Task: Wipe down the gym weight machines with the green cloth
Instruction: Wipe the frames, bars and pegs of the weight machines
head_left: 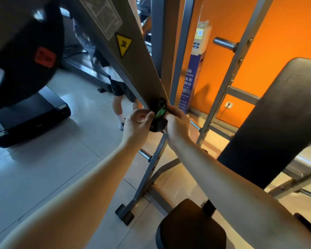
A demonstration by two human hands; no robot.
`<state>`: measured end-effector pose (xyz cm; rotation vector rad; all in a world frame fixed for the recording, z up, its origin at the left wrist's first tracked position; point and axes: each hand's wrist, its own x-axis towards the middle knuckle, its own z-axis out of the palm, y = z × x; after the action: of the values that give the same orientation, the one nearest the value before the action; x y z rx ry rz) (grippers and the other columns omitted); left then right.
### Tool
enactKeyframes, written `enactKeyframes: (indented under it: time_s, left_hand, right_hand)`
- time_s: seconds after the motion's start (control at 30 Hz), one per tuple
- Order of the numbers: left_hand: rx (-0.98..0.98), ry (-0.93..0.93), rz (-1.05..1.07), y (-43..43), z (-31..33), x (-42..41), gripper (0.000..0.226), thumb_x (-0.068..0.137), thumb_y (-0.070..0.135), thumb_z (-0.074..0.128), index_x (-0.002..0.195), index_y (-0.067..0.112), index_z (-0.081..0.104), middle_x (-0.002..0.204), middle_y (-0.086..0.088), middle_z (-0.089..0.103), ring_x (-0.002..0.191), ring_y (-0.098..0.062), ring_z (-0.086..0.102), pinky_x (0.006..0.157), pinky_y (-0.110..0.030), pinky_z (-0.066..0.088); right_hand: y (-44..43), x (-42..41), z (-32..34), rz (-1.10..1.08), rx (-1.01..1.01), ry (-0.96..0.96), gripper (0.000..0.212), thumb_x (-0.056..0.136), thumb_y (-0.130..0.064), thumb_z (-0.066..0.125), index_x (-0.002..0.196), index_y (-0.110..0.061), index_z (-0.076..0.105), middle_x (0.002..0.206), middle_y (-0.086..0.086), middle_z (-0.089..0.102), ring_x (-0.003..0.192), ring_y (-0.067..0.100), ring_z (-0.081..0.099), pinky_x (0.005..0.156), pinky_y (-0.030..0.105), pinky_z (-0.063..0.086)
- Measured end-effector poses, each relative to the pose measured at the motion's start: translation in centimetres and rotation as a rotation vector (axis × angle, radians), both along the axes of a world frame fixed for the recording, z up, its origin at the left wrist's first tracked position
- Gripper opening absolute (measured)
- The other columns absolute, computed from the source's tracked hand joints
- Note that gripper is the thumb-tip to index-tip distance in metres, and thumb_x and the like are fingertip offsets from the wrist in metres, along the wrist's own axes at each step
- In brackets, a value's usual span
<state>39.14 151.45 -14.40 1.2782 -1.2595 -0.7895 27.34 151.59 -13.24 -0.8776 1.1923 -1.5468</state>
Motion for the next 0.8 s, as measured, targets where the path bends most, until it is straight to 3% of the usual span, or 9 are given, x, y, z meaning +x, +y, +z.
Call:
enactKeyframes:
  time_s: [0.1, 0.23, 0.3, 0.4, 0.53, 0.67, 0.8]
  left_hand:
    - [0.061, 0.067, -0.104, 1.3, 1.5, 0.7, 0.020, 0.096, 0.032, 0.069, 0.110, 0.018, 0.072, 0.101, 0.010, 0.071, 0.096, -0.004, 0.067, 0.077, -0.017, 0.057]
    - [0.093, 0.035, -0.188, 2.1, 2.5, 1.1, 0.034, 0.091, 0.036, 0.075, 0.118, 0.018, 0.066, 0.105, 0.010, 0.069, 0.097, -0.003, 0.066, 0.072, -0.013, 0.055]
    - [0.085, 0.003, -0.129, 2.1, 2.7, 1.2, 0.033, 0.088, 0.028, 0.079, 0.117, 0.019, 0.066, 0.105, 0.010, 0.069, 0.096, -0.004, 0.067, 0.069, -0.012, 0.054]
    - [0.001, -0.077, -0.037, 2.3, 3.3, 1.6, 0.024, 0.089, 0.016, 0.077, 0.112, 0.021, 0.073, 0.102, 0.011, 0.067, 0.097, -0.008, 0.068, 0.071, -0.014, 0.056]
    - [-0.108, -0.120, 0.029, 2.7, 4.6, 2.0, 0.016, 0.088, 0.018, 0.074, 0.103, 0.025, 0.075, 0.097, 0.016, 0.066, 0.093, -0.005, 0.064, 0.076, -0.020, 0.057]
    - [-0.227, -0.134, 0.060, 3.0, 6.9, 1.5, 0.019, 0.090, 0.020, 0.073, 0.108, 0.023, 0.075, 0.103, 0.011, 0.071, 0.095, -0.004, 0.065, 0.081, -0.018, 0.055]
    - [-0.291, -0.140, 0.012, 3.0, 8.8, 0.8, 0.021, 0.092, 0.021, 0.071, 0.113, 0.020, 0.074, 0.106, 0.009, 0.072, 0.095, -0.004, 0.066, 0.074, -0.006, 0.049]
  right_hand:
    - [1.2, -0.4, 0.9, 0.081, -0.016, -0.003, 0.027, 0.092, -0.013, 0.057, 0.105, -0.027, 0.075, 0.115, 0.008, 0.073, 0.116, 0.030, 0.067, 0.103, 0.057, 0.051]
    - [2.3, -0.4, 1.6, 0.127, -0.011, -0.015, 0.031, 0.092, -0.011, 0.054, 0.120, -0.010, 0.066, 0.124, 0.017, 0.067, 0.121, 0.034, 0.062, 0.107, 0.056, 0.049]
    - [2.8, -0.4, 2.0, 0.144, 0.002, 0.074, 0.027, 0.097, -0.006, 0.049, 0.116, -0.008, 0.068, 0.120, 0.014, 0.069, 0.119, 0.031, 0.062, 0.106, 0.052, 0.049]
    - [3.4, -0.4, 3.0, 0.089, 0.011, 0.254, 0.018, 0.099, -0.008, 0.056, 0.106, -0.020, 0.069, 0.111, 0.002, 0.070, 0.114, 0.023, 0.063, 0.101, 0.046, 0.052]
    - [3.7, -1.0, 4.9, -0.042, 0.046, 0.502, 0.016, 0.095, -0.013, 0.064, 0.107, -0.025, 0.064, 0.107, 0.001, 0.070, 0.104, 0.025, 0.068, 0.089, 0.045, 0.059]
    - [4.7, -1.3, 8.3, 0.136, 0.053, 0.204, 0.021, 0.100, -0.011, 0.054, 0.118, -0.008, 0.065, 0.109, 0.017, 0.074, 0.098, 0.032, 0.075, 0.086, 0.049, 0.062]
    - [4.8, -1.4, 11.2, 0.169, 0.037, 0.039, 0.032, 0.096, -0.029, 0.069, 0.122, -0.010, 0.062, 0.116, 0.016, 0.069, 0.108, 0.036, 0.068, 0.089, 0.053, 0.061]
